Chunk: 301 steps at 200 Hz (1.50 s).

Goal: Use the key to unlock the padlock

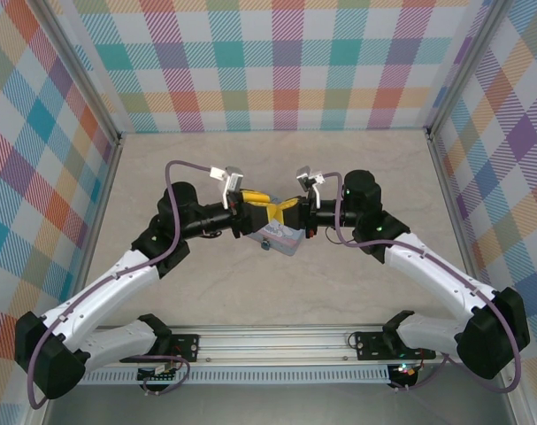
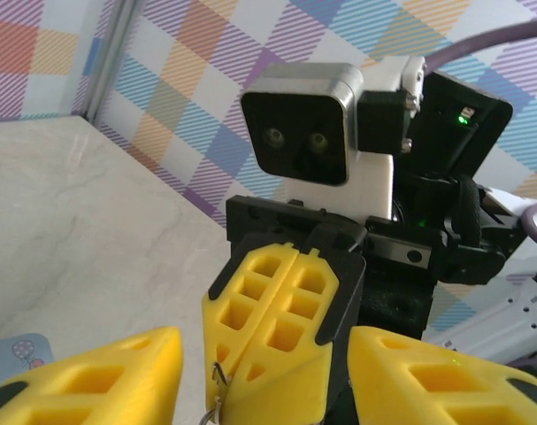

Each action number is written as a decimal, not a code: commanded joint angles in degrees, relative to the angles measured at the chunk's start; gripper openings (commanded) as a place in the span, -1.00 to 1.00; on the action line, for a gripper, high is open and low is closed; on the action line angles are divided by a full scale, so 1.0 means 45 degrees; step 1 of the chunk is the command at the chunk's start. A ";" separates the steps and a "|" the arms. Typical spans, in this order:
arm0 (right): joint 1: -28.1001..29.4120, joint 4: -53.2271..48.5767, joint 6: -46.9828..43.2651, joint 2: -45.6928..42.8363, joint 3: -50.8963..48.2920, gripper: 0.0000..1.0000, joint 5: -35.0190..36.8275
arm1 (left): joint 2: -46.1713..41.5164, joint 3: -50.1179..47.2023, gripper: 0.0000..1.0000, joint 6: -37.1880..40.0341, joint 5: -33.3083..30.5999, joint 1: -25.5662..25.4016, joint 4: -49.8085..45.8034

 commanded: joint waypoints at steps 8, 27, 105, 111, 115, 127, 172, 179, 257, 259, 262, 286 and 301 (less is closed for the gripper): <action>0.0063 0.0872 0.0416 0.0007 0.0399 -1.00 -0.0535 | 0.0089 0.0254 -0.11 0.0108 0.0506 -0.0041 0.0626; 0.0058 0.1190 0.0624 0.0072 0.0406 -1.00 -0.0684 | 0.0110 0.0237 -0.24 0.0100 0.0454 -0.0041 0.0636; 0.0063 0.1882 0.1164 -0.0035 0.0017 -0.83 -0.0927 | -0.0007 0.0061 -1.00 -0.0212 -0.0062 -0.0040 0.1148; 0.0053 0.1981 0.1227 -0.0064 -0.0028 -0.81 -0.0999 | -0.0014 0.0031 -1.00 -0.0255 -0.0074 -0.0041 0.1233; 0.0062 0.2043 0.1276 -0.0069 -0.0042 -0.80 -0.1056 | -0.0018 0.0024 -1.00 -0.0273 -0.0075 -0.0041 0.1251; 0.0063 0.2115 0.1374 -0.0014 -0.0049 -0.78 -0.1188 | 0.0005 0.0060 -1.00 -0.0333 -0.0094 -0.0041 0.1280; 0.0058 0.2471 0.1688 0.0265 -0.0030 -0.76 -0.1469 | 0.0005 0.0060 -1.00 -0.0354 -0.0230 -0.0041 0.1309; 0.0063 0.2518 0.1699 0.0264 -0.0049 -0.77 -0.1459 | 0.0015 0.0052 -1.00 -0.0355 -0.0252 -0.0041 0.1318; 0.0063 0.2624 0.1740 0.0244 -0.0128 -0.74 -0.1395 | 0.0044 0.0032 -1.00 -0.0433 -0.0464 -0.0041 0.1427; 0.0063 0.2619 0.1734 0.0248 -0.0128 -0.74 -0.1384 | 0.0037 0.0030 -1.00 -0.0437 -0.0465 -0.0041 0.1434; 0.0063 0.2618 0.1738 0.0258 -0.0128 -0.71 -0.1386 | 0.0035 0.0026 -1.00 -0.0455 -0.0461 -0.0041 0.1451; 0.0073 0.2701 0.1795 0.0282 -0.0147 -0.61 -0.1367 | 0.0078 0.0023 -1.00 -0.0522 -0.0486 -0.0039 0.1535; 0.0063 0.2794 0.1834 0.0292 -0.0167 -0.61 -0.1381 | 0.0119 0.0017 -1.00 -0.0549 -0.0481 -0.0041 0.1554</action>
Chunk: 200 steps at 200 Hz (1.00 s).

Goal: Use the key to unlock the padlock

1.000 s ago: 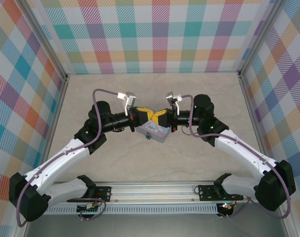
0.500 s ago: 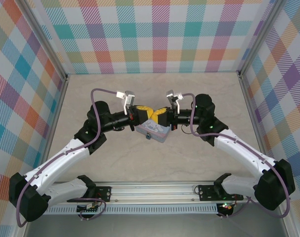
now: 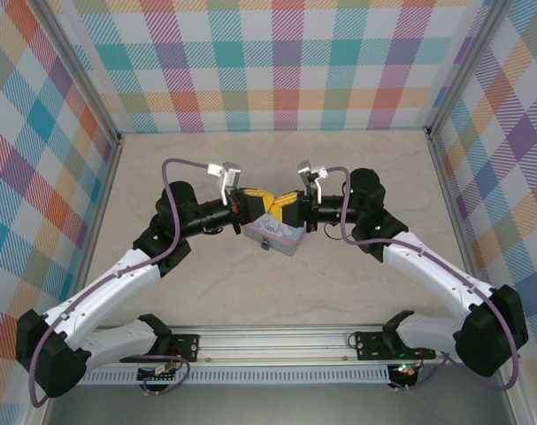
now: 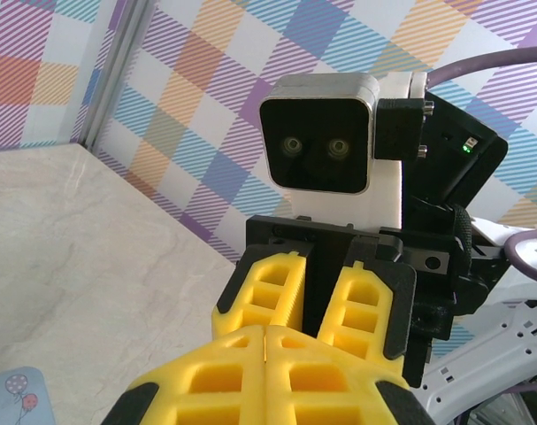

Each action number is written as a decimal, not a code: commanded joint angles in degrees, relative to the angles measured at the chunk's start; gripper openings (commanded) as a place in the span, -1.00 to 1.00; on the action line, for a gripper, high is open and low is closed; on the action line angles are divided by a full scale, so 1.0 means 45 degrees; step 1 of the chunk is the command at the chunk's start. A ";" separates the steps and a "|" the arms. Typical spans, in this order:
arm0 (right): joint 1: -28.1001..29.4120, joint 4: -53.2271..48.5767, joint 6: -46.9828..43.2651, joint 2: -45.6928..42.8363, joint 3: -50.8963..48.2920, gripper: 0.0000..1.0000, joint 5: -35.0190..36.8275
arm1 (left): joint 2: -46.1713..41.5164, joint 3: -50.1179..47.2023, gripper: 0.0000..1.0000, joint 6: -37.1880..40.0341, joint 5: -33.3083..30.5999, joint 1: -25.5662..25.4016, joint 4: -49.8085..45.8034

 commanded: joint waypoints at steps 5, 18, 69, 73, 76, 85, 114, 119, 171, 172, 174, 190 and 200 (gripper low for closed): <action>0.0073 0.0693 0.0102 0.0073 -0.0162 -0.62 -0.0419 | 0.0004 0.0008 -1.00 -0.0087 -0.0141 -0.0061 0.0529; 0.0070 0.0685 0.0102 0.0075 -0.0162 -0.63 -0.0409 | 0.0001 0.0001 -1.00 -0.0093 -0.0170 -0.0075 0.0529; 0.0073 0.0638 0.0078 -0.0033 -0.0335 -0.73 -0.0063 | -0.0035 -0.0019 -1.00 -0.0094 -0.0242 -0.0061 0.0529; 0.0068 0.0660 0.0082 -0.0045 -0.0352 -0.75 -0.0017 | -0.0040 -0.0010 -1.00 -0.0082 -0.0267 -0.0061 0.0529; 0.0067 0.0669 0.0078 -0.0059 -0.0357 -0.76 0.0014 | -0.0043 -0.0020 -1.00 -0.0092 -0.0261 -0.0061 0.0529; 0.0073 0.0640 0.0062 -0.0102 -0.0387 -0.79 0.0077 | -0.0064 -0.0041 -1.00 -0.0089 -0.0293 -0.0061 0.0529; 0.0059 0.0635 0.0102 -0.0138 -0.0472 -0.88 0.0277 | -0.0071 -0.0028 -1.00 -0.0090 -0.0288 -0.0061 0.0548; 0.0063 0.0641 0.0117 -0.0140 -0.0474 -0.90 0.0309 | -0.0074 -0.0035 -1.00 -0.0102 -0.0263 -0.0061 0.0531; 0.0053 -0.0358 -0.0361 -0.0199 -0.0335 -1.00 0.0810 | -0.0278 -0.0119 -0.57 0.0026 -0.0515 -0.0063 0.0340; 0.0053 -0.0427 -0.0384 -0.0210 -0.0336 -1.00 0.0835 | -0.0298 -0.0129 -0.54 0.0038 -0.0542 -0.0062 0.0337; 0.0053 -0.0542 -0.0454 -0.0217 -0.0313 -1.00 0.0879 | -0.0327 -0.0136 -0.50 0.0071 -0.0588 -0.0061 0.0281; 0.0034 -0.1445 -0.0869 -0.0240 -0.0318 -1.00 0.1345 | -0.0619 -0.0131 -0.19 0.0390 -0.1057 -0.0060 -0.0337; -0.0009 -0.2071 -0.1123 -0.0165 -0.0338 -1.00 0.1681 | -0.0801 -0.0129 -0.01 0.0574 -0.1495 -0.0061 -0.0916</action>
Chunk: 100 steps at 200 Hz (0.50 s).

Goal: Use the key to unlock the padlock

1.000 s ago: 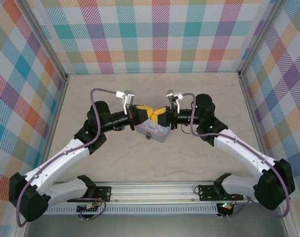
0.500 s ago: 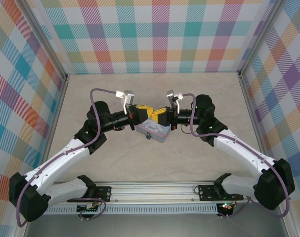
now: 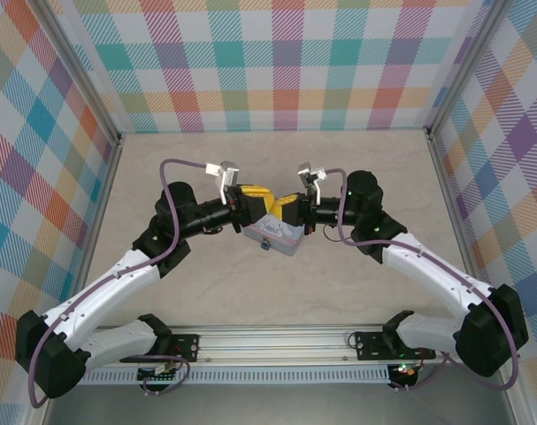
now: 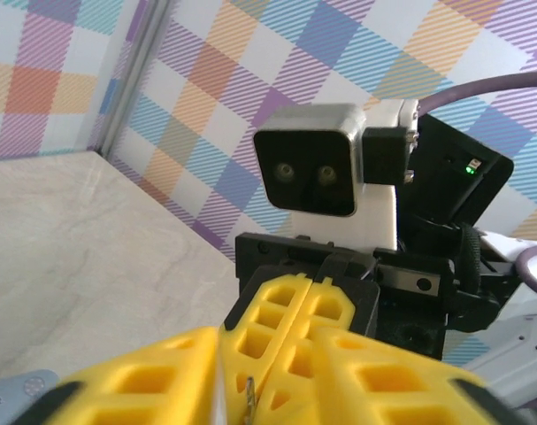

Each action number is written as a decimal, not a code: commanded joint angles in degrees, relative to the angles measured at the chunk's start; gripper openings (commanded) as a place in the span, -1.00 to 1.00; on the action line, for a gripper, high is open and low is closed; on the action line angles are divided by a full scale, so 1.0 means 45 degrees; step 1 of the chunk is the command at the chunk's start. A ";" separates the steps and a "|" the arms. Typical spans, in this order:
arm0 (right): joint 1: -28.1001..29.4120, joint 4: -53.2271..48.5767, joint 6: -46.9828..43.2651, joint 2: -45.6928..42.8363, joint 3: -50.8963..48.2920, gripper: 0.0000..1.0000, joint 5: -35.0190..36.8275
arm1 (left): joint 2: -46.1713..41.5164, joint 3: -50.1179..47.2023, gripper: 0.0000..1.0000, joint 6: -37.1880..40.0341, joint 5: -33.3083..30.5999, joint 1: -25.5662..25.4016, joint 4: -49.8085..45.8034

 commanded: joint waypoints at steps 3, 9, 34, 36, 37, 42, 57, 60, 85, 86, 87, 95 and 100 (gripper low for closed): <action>-0.0020 -0.1697 -0.0909 -0.0133 -0.0083 -1.00 0.0873 | -0.0681 -0.0069 0.04 0.0513 -0.1002 -0.0039 -0.0946; -0.0079 -0.2004 -0.1022 -0.0037 -0.0100 -1.00 0.1077 | -0.0773 -0.0088 0.12 0.0569 -0.1225 -0.0026 -0.1296; -0.0272 -0.2956 -0.1070 0.0567 -0.0314 -1.00 0.1949 | -0.1179 -0.0615 0.38 0.0440 -0.1981 0.0133 -0.2210; -0.0277 -0.3005 -0.1055 0.0627 -0.0333 -1.00 0.2028 | -0.1214 -0.0680 0.40 0.0407 -0.2000 0.0153 -0.2244; -0.0297 -0.3037 -0.1036 0.0660 -0.0336 -1.00 0.2057 | -0.1239 -0.0717 0.40 0.0402 -0.2029 0.0166 -0.2259; -0.0344 -0.3188 -0.0940 0.0888 -0.0376 -1.00 0.2318 | -0.1307 -0.0906 0.44 0.0281 -0.2122 0.0239 -0.2306; -0.0516 -0.3336 -0.0658 0.1421 -0.0454 -1.00 0.2668 | -0.1493 -0.1599 0.51 -0.0028 -0.2330 0.0491 -0.2401; -0.0540 -0.3358 -0.0621 0.1550 -0.0449 -1.00 0.2723 | -0.1525 -0.1743 0.52 -0.0082 -0.2348 0.0547 -0.2395; -0.0686 -0.3519 -0.0549 0.2494 -0.0394 -1.00 0.3186 | -0.1664 -0.3203 0.56 -0.0820 -0.2166 0.1179 -0.1694; -0.0697 -0.3518 -0.0558 0.2521 -0.0386 -1.00 0.3203 | -0.1650 -0.3248 0.55 -0.0857 -0.2131 0.1196 -0.1642; -0.0703 -0.3517 -0.0563 0.2564 -0.0382 -1.00 0.3211 | -0.1643 -0.3319 0.55 -0.0884 -0.2105 0.1225 -0.1597; -0.0745 -0.3487 -0.0594 0.2859 -0.0349 -1.00 0.3297 | -0.1589 -0.3873 0.56 -0.1223 -0.1886 0.1456 -0.1061; -0.0775 -0.3453 -0.0573 0.3012 -0.0335 -1.00 0.3352 | -0.1508 -0.4164 0.56 -0.1381 -0.1721 0.1602 -0.0700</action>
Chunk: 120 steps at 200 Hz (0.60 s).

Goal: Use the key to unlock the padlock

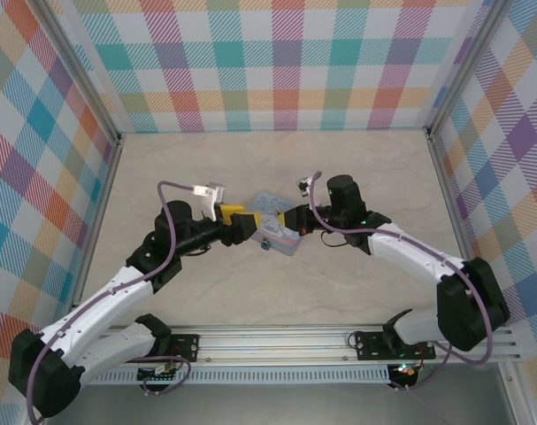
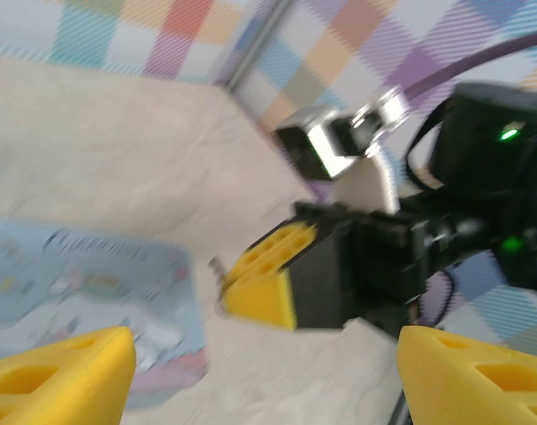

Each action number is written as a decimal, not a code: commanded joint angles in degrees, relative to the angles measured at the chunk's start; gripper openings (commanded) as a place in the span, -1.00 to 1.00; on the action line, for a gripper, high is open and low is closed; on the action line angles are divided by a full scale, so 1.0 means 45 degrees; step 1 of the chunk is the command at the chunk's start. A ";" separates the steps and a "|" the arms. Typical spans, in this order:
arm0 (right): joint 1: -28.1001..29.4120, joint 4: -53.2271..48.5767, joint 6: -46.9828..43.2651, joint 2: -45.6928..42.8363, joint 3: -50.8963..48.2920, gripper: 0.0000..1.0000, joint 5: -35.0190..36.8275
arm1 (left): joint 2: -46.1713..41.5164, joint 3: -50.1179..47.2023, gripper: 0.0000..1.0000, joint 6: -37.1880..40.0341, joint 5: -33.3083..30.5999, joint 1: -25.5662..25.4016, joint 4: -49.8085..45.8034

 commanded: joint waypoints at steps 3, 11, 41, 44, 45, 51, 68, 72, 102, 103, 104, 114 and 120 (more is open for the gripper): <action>-0.0183 -0.0259 -0.0037 0.0700 0.0001 -1.00 0.0648 | 0.0052 -0.1460 0.56 -0.1151 0.0361 0.0638 0.1312; -0.0254 -0.0190 0.0022 0.0971 0.0035 -1.00 0.0702 | 0.0238 -0.1928 0.57 -0.1494 0.0706 0.0847 0.2002; -0.0345 -0.0429 0.0063 0.1806 0.0351 -1.00 0.0944 | 0.1683 -0.2688 0.61 -0.1624 0.2024 0.1127 0.3687; -0.0349 -0.0422 0.0078 0.1880 0.0374 -1.00 0.0940 | 0.1809 -0.2739 0.62 -0.1580 0.2089 0.1126 0.3805; -0.0345 -0.0420 0.0081 0.1903 0.0385 -1.00 0.0937 | 0.1879 -0.2748 0.62 -0.1567 0.2105 0.1126 0.3844; -0.0360 -0.0400 0.0083 0.2047 0.0432 -1.00 0.0912 | 0.2208 -0.2788 0.63 -0.1496 0.2195 0.1128 0.4084; -0.0380 -0.0460 0.0178 0.2410 0.0511 -1.00 0.0964 | 0.3055 -0.2940 0.64 -0.1345 0.2348 0.1129 0.4893; -0.0381 -0.0493 0.0191 0.2472 0.0544 -1.00 0.0996 | 0.3231 -0.2984 0.65 -0.1330 0.2337 0.1127 0.5071; -0.0379 -0.0520 0.0318 0.2890 0.0538 -1.00 0.0958 | 0.4343 -0.3227 0.68 -0.0972 0.2282 0.1128 0.6363; -0.0379 -0.0520 0.0318 0.2890 0.0538 -1.00 0.0958 | 0.4387 -0.3246 0.68 -0.0960 0.2279 0.1127 0.6412; -0.0380 -0.0518 0.0328 0.2906 0.0535 -1.00 0.0956 | 0.4418 -0.3265 0.68 -0.0954 0.2278 0.1127 0.6447; -0.0365 -0.0475 0.0355 0.2958 0.0495 -1.00 0.0967 | 0.4777 -0.3323 0.69 -0.0752 0.2268 0.1126 0.6757; -0.0395 -0.0495 0.0378 0.2995 0.0494 -1.00 0.0969 | 0.4985 -0.3323 0.69 -0.0637 0.2285 0.1126 0.6910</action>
